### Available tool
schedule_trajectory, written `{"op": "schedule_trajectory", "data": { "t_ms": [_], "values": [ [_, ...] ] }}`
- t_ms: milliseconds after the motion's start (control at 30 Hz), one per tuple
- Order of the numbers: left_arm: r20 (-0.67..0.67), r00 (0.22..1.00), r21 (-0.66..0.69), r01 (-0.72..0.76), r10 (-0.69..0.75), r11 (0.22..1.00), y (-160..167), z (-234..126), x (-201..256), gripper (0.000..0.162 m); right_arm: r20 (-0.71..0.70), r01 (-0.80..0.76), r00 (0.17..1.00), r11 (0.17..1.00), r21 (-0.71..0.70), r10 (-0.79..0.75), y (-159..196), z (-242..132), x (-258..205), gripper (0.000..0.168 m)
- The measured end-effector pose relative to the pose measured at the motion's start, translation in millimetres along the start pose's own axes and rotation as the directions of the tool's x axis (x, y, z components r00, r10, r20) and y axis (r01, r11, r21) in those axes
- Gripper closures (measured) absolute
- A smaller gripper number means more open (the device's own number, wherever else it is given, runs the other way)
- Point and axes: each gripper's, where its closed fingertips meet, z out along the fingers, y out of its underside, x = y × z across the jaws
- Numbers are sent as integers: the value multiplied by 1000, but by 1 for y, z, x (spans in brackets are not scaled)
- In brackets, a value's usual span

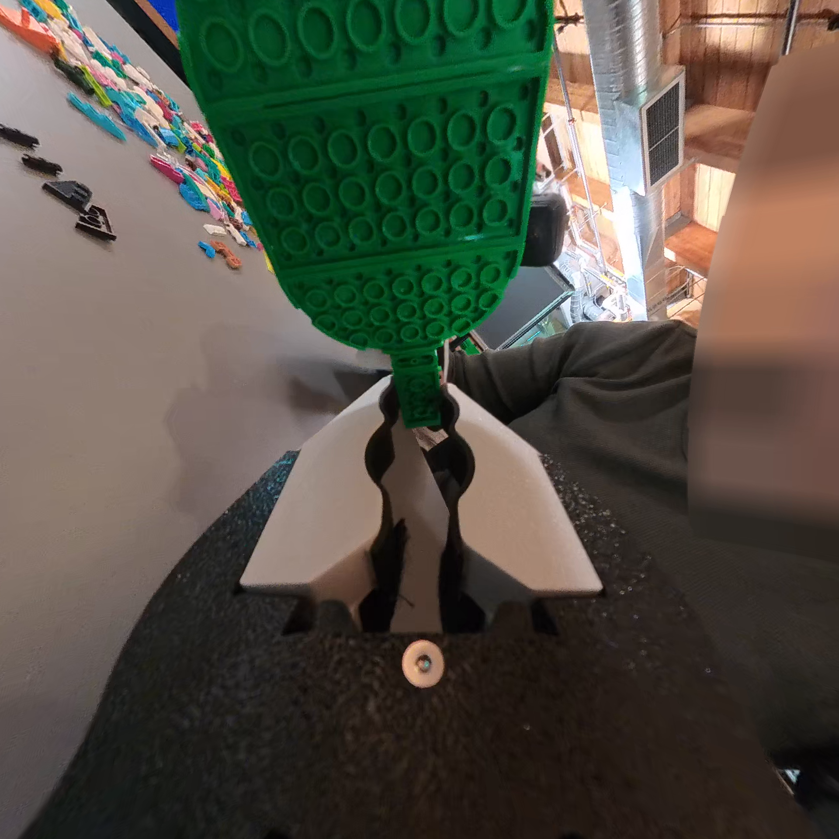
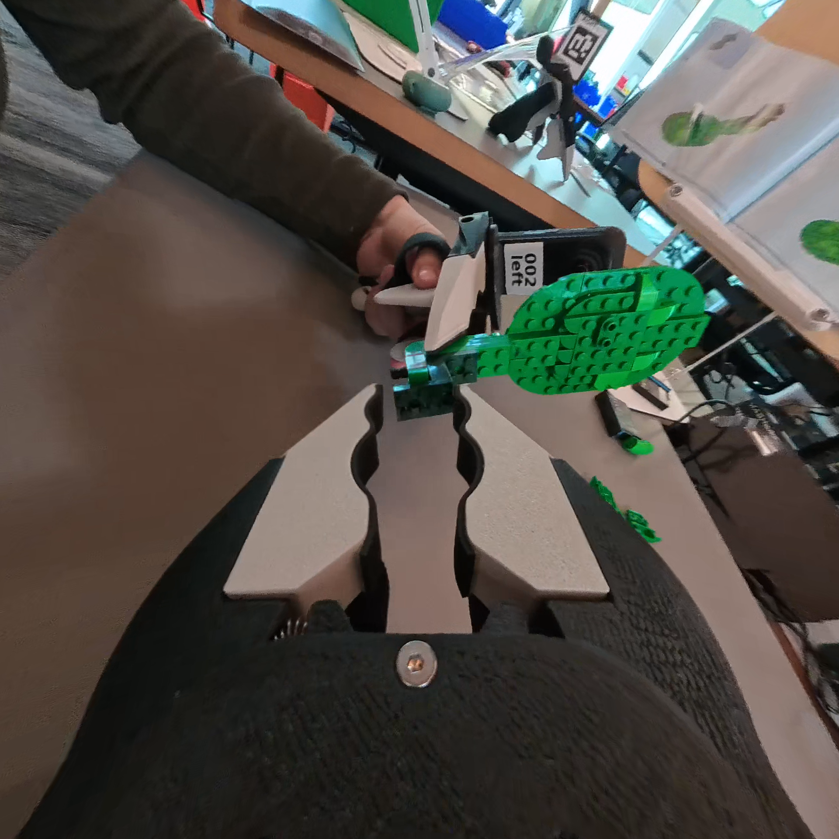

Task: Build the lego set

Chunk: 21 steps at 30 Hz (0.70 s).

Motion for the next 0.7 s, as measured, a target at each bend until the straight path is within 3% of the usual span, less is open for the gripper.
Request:
{"op": "schedule_trajectory", "data": {
  "t_ms": [200,700],
  "values": [
    [10,1000,-10,-2,2,1000,2,1,-2,147,-49,67,997,998,14,-67,-4,5,1,143],
    [5,1000,-8,7,-7,1000,2,0,-2,147,-59,67,996,998,-2,-67,-2,6,1,144]
  ]
}}
